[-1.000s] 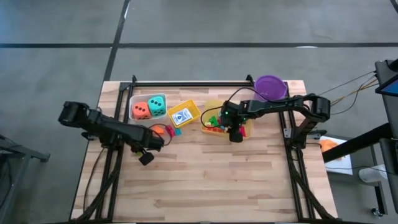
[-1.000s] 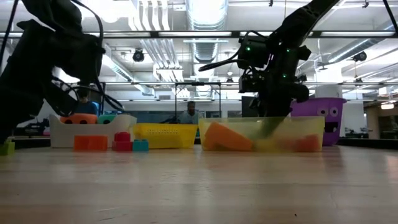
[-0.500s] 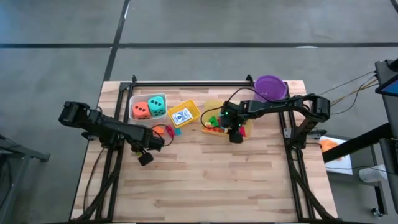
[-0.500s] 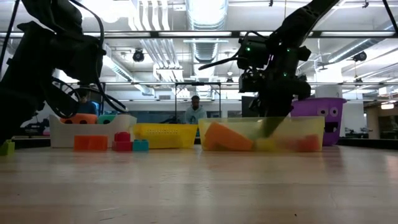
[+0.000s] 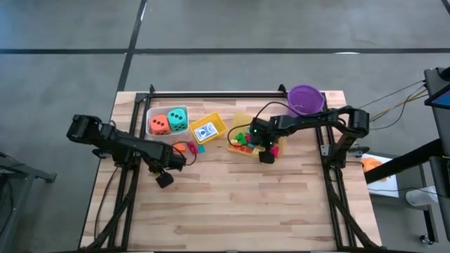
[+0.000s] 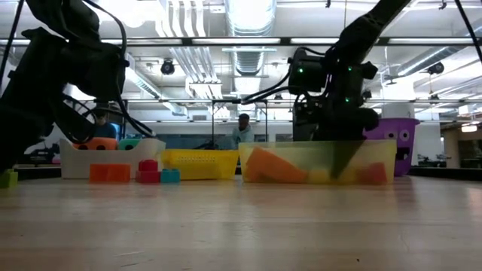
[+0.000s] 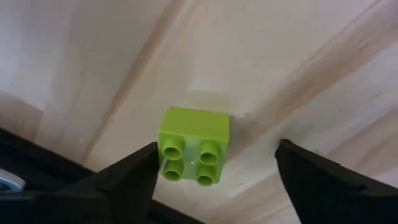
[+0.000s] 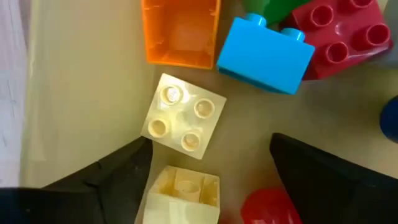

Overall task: Pick & Place Toys
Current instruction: Put the yellow game piece into the yellow bin, then put the green game piece into the yellow bin

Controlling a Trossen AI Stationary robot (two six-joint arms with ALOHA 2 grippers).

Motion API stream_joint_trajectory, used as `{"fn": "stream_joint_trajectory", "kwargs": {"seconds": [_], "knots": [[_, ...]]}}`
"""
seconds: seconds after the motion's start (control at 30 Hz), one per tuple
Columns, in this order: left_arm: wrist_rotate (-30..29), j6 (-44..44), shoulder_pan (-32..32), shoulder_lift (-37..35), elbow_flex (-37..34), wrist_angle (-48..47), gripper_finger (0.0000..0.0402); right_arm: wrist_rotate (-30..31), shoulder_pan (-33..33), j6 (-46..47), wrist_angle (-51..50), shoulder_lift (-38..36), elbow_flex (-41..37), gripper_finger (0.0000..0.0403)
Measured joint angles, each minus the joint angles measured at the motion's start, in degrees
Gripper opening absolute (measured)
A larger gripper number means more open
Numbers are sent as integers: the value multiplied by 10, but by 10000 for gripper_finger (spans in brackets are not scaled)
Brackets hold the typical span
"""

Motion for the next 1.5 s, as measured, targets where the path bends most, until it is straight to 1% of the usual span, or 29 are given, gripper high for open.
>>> {"fn": "stream_joint_trajectory", "kwargs": {"seconds": [0.13, 0.3, 0.43, 0.7, 0.77, 0.93, 0.97, 1.2, 1.33, 1.5], "knots": [[4, 0, 0, 0, -1, 1, 283, 2, 0, -4, 1, -1, 1, 334], [3, 0, 0, 0, -1, 1, 257, 16, 1, -7, 2, -3, 8, 335], [1, 3, 0, 0, -1, 2, 245, 16, 2, -9, -7, -3, 17, 336], [3, -1, 0, -2, -17, 12, 233, 15, 3, -9, -17, -4, 25, 336], [3, -2, 0, -2, -18, 15, 215, 15, 3, -9, -24, -5, 28, 336], [4, -2, 0, -3, -18, 16, 131, 14, 5, -1, -36, -6, 42, 336], [4, -2, 0, -3, -18, 16, 125, 14, 7, 0, -36, -6, 44, 336], [3, -11, 0, -4, -19, 16, 125, 15, 35, -1, -38, -26, 65, 336], [-4, -13, 0, -13, 0, 4, 125, 19, 53, 2, -41, -53, 74, 336], [-10, -11, 0, -50, 45, -1, 125, 78, 79, 6, -45, -95, 73, 336]]}}
